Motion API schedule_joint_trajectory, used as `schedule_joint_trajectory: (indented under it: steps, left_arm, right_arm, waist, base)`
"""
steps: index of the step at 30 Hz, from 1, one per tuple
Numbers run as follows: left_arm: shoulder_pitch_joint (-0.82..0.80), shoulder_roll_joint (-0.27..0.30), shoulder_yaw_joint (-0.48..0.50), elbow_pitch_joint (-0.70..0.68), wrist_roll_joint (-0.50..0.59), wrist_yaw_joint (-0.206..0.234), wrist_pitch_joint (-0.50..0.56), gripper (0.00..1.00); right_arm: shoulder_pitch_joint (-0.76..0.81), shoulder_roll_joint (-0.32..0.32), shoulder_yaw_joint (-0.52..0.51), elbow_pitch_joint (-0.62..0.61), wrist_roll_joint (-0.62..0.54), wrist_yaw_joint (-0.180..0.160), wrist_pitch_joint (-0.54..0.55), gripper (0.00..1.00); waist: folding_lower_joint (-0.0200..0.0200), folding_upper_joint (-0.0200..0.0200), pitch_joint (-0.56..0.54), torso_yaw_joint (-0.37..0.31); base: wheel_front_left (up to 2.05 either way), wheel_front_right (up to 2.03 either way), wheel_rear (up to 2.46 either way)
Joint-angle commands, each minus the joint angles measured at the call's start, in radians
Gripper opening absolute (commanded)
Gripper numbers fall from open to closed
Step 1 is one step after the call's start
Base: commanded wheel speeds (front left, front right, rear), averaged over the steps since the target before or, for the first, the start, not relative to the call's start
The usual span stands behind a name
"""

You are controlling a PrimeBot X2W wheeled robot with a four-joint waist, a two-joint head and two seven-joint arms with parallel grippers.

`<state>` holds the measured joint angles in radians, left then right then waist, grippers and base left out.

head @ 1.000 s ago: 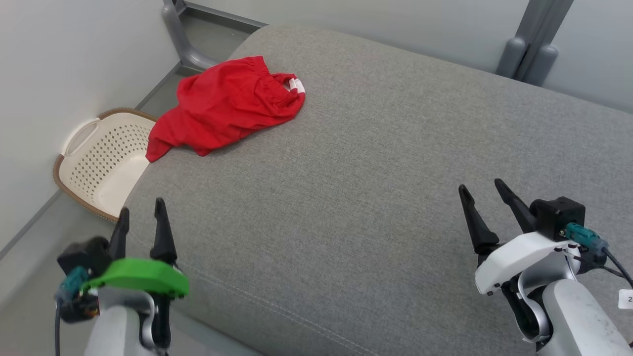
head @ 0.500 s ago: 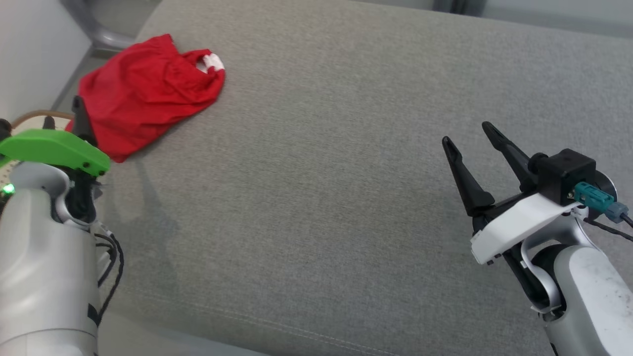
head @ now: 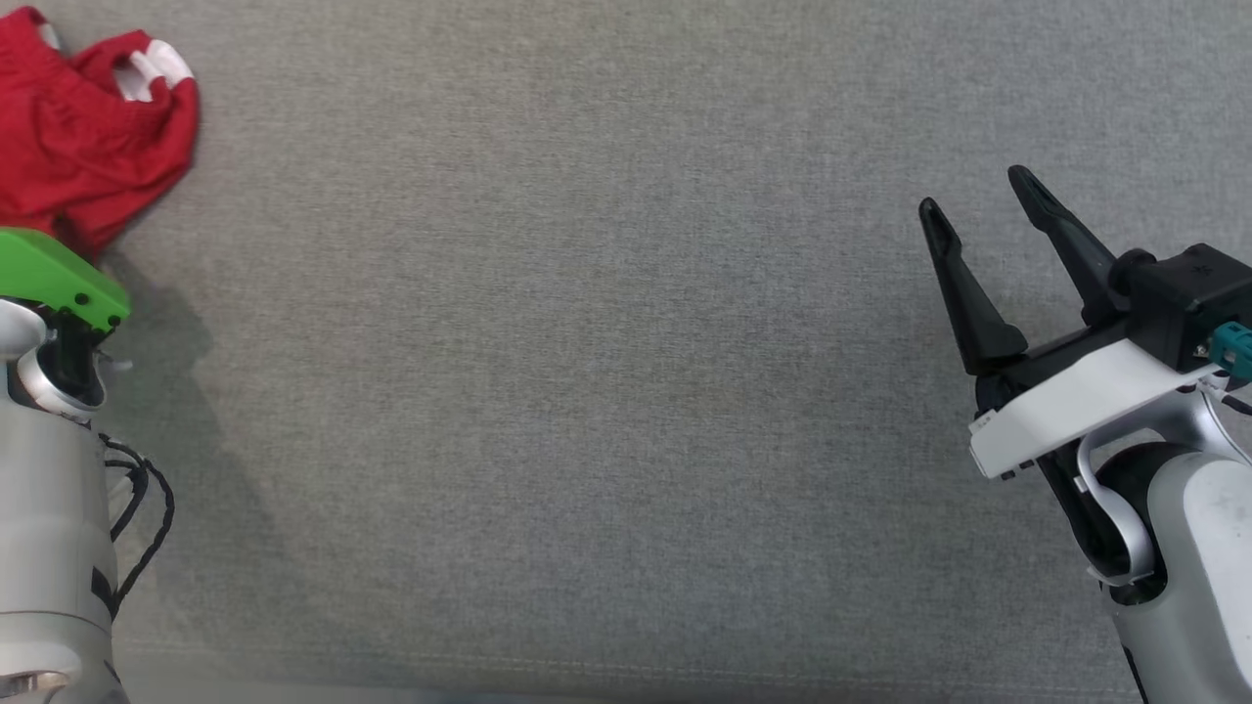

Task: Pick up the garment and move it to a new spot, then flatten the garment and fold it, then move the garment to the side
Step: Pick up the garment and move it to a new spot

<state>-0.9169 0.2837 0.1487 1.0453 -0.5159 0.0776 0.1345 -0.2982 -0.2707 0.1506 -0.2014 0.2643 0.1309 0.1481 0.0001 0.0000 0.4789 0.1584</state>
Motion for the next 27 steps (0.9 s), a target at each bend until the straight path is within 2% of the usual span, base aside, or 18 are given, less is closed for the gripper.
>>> schedule_joint_trajectory:
  steps: [1,2,3,4,6,12,15,19,22,27]
  left_arm:
    - [-0.011,0.002,-0.006,0.012,0.003,0.008,0.011,1.00]
    - [-0.011,0.003,-0.013,0.020,0.009,0.008,0.021,1.00]
    - [-0.011,0.005,-0.017,0.026,0.009,0.006,0.027,0.34]
    - [-0.012,0.004,-0.021,0.032,0.010,0.000,0.032,0.00]
    - [-0.011,0.005,-0.030,0.035,0.013,-0.012,0.034,0.00]
    - [-0.037,0.062,-0.030,-0.012,0.012,-0.042,-0.004,0.00]
    - [-0.057,0.080,-0.042,-0.068,0.022,-0.063,-0.022,0.00]
    - [-0.093,0.089,-0.053,-0.162,0.010,-0.101,0.008,0.00]
    - [-0.120,0.073,-0.077,-0.245,0.007,-0.126,0.043,0.00]
    - [-0.130,0.008,-0.139,-0.414,-0.008,-0.156,0.113,0.00]
  right_arm:
    - [-0.011,0.002,-0.004,-0.006,-0.001,0.000,-0.003,1.00]
    - [-0.012,0.004,-0.006,-0.003,-0.001,0.000,-0.006,1.00]
    - [-0.013,0.007,-0.007,-0.001,-0.001,0.000,-0.010,1.00]
    - [-0.013,0.011,-0.007,0.001,0.000,0.000,-0.013,1.00]
    - [-0.015,0.015,-0.001,0.010,0.005,0.000,-0.020,1.00]
    - [-0.008,0.037,0.019,0.069,0.023,0.000,-0.063,1.00]
    - [0.009,0.057,0.029,0.111,0.034,0.000,-0.092,1.00]
    - [0.031,0.082,0.040,0.164,0.053,0.000,-0.131,1.00]
    - [0.042,0.096,0.046,0.197,0.064,0.000,-0.159,1.00]
    - [0.057,0.121,0.053,0.237,0.073,0.000,-0.191,1.00]
  waist:
    - [-0.0001,0.0000,0.060,-0.059]
    - [-0.0001,0.0000,0.058,-0.057]
    - [-0.0001,0.0000,0.054,-0.054]
    - [-0.0001,0.0000,0.048,-0.050]
    - [-0.0001,0.0000,0.031,-0.042]
    - [-0.0001,0.0000,-0.073,-0.027]
    - [-0.0001,0.0000,-0.145,-0.030]
    - [-0.0001,0.0000,-0.235,-0.050]
    - [-0.0001,0.0000,-0.289,-0.076]
    - [-0.0001,0.0000,-0.354,-0.145]
  base:
    - [0.00,0.00,0.00]
    - [0.00,0.00,0.00]
    - [0.00,0.00,0.00]
    - [0.00,0.00,0.00]
    - [0.00,0.00,0.00]
    - [0.00,0.00,0.00]
    - [0.00,0.00,0.00]
    - [0.00,0.00,0.00]
    - [0.00,0.00,0.00]
    - [0.00,0.00,0.00]
